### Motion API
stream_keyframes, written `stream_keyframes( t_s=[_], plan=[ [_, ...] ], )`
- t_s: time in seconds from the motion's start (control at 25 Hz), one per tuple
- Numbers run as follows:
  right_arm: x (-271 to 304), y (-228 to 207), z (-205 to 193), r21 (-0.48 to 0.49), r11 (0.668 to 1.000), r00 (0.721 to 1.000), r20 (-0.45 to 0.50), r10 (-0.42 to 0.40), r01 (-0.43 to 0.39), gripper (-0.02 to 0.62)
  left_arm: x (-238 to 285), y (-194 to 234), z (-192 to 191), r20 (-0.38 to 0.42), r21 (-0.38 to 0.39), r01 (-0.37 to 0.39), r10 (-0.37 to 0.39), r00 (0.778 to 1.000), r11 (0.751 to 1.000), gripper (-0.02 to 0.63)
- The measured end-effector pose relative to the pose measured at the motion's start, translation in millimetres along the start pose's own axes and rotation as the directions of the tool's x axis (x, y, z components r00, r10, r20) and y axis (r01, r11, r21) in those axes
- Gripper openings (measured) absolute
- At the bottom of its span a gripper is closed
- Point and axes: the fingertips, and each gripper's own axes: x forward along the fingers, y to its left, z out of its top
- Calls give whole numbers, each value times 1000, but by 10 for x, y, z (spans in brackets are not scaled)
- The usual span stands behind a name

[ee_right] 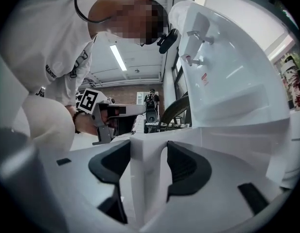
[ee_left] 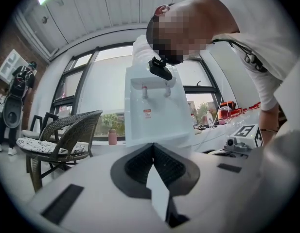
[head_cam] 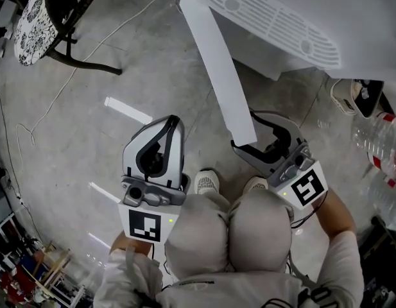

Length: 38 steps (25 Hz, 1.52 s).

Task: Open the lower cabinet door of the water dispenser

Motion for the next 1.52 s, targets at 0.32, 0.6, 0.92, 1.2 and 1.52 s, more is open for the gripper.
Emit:
stream_keyframes(
  t_s=[0.32,0.6,0.92,1.2,1.52],
  plan=[
    [284,299,113,-16,994,994,13,108,-107,213,-128,139,59,1,6,-28,28,1000,1000,5],
    [678,486,124,7,987,986,38,163,-163,199,-355,298,146,-4,8,-75,75,997,997,5],
    [1136,667,119,5,972,969,72,234,-235,193,-524,453,179,-10,23,-124,124,992,992,5],
    [1263,536,94,41,979,977,85,194,-198,170,-456,483,165,-8,14,-123,123,992,992,5],
    [793,93,165,104,994,995,96,32,-42,28,-306,417,227,22,2,-101,101,995,995,5]
  ],
)
